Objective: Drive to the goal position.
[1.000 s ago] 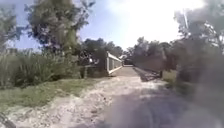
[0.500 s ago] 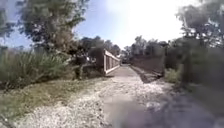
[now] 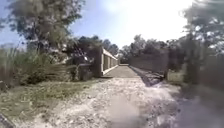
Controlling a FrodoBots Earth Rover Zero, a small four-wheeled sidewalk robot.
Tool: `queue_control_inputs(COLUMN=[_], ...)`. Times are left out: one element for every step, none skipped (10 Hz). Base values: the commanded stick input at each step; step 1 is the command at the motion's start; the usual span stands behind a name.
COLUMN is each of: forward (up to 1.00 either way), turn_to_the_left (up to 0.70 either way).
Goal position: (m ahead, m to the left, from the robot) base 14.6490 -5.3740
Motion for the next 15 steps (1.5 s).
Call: queue_control_inputs(forward=[0.7, 0.7, 0.7, 0.7, 0.7, 0.7, 0.7, 0.7, 0.7, 0.7, 0.7, 0.7, 0.7, 0.7, 0.7], turn_to_the_left=[0.0, 0.0, 0.0, 0.0, 0.0, 0.0, 0.0, 0.0, 0.0, 0.0, 0.0, 0.0, 0.0, 0.0, 0.0])
